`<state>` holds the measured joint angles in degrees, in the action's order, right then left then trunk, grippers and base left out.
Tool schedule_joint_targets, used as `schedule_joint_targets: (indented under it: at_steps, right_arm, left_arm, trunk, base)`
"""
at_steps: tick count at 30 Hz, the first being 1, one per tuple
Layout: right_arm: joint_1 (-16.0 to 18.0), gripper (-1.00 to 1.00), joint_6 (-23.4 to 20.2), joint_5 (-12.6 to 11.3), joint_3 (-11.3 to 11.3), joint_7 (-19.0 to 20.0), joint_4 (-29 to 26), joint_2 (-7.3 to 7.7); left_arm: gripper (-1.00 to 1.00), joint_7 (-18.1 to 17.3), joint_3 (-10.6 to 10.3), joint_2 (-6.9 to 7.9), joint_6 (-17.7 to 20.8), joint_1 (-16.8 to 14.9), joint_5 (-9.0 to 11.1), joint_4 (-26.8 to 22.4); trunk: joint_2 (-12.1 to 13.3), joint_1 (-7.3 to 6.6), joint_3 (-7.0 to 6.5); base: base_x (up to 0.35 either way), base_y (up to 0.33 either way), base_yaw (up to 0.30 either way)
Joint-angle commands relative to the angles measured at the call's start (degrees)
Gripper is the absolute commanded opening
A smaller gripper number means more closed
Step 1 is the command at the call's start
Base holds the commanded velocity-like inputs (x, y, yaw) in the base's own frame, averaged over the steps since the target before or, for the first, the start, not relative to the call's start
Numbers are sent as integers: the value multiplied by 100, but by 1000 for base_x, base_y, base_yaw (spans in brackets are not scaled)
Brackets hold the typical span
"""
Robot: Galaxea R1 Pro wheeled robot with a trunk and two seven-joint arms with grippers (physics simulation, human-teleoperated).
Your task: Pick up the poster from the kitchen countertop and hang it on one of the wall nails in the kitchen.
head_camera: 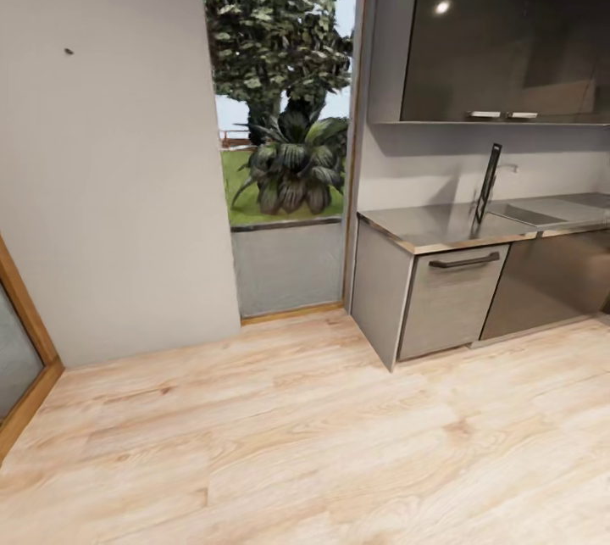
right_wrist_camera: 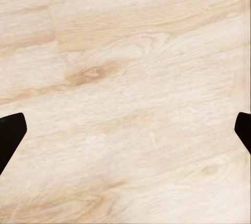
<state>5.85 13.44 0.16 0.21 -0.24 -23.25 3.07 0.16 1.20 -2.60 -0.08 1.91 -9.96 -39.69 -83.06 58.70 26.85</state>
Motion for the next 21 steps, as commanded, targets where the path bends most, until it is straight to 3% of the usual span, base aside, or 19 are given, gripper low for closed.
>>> schedule_joint_targets:
  at_steps: [1, 16, 21]
  right_arm:
    - [4, 100, 18, 2, 3, -2, 6, 0]
    - [4, 100, 20, 2, -2, -2, 13, 0]
    - [4, 100, 19, 6, -3, -10, 19, 0]
  left_arm:
    - [100, 2, 13, -4, -1, 3, -58, -10]
    - [100, 4, 12, -4, -1, 3, -58, -4]
    - [100, 9, 12, -7, -1, 3, -58, -4]
  trunk:
    - [-2, 2, 3]
    - [-2, 2, -39]
    - [-2, 2, -46]
  base:
    - [242, -242, -178]
    - [239, -254, -279]
    - [203, -284, -133]
